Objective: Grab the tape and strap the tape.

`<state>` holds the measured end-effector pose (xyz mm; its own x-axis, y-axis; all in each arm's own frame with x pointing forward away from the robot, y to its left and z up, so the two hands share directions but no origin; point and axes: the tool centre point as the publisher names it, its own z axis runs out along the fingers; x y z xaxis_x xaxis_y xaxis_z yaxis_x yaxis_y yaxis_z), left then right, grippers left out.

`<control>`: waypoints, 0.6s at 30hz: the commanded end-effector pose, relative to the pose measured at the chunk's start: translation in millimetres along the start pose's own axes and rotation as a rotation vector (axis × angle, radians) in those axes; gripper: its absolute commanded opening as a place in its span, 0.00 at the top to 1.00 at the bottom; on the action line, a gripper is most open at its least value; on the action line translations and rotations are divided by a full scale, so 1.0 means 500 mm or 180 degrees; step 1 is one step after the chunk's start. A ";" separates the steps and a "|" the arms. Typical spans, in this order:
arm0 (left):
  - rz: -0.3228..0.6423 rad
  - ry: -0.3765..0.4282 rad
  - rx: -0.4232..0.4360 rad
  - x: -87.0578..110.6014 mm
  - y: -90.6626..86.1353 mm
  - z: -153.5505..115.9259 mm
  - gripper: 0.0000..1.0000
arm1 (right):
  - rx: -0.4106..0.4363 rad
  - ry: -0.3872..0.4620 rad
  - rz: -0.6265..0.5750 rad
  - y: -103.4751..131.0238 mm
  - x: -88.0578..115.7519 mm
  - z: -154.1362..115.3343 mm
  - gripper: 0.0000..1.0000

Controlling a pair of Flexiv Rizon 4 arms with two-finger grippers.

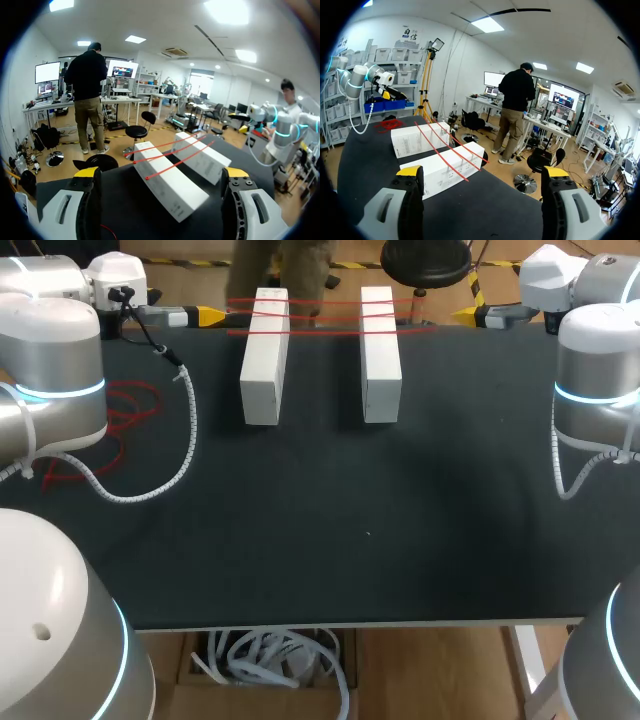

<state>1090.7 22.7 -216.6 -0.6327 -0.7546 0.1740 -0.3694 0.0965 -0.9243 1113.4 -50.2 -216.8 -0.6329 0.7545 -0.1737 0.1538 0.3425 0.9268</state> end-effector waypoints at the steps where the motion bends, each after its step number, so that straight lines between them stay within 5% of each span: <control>1: 0.0002 -0.0005 0.0019 0.000 0.003 0.001 0.00 | 0.0010 0.0002 0.0000 0.001 -0.001 0.001 0.00; 14: 0.0002 -0.0005 0.0019 0.000 0.003 0.001 0.00 | 0.0010 0.0002 0.0000 0.001 -0.001 0.001 0.00; 18: 0.0226 0.0142 -0.0050 -0.014 0.004 0.014 0.00 | 0.0010 0.0002 0.0000 0.001 -0.001 0.001 0.00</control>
<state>1089.7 19.3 -219.3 -0.6675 -0.7350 0.1191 -0.3341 0.1526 -0.9301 1113.4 -50.1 -216.8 -0.6329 0.7545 -0.1737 0.1538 0.3424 0.9269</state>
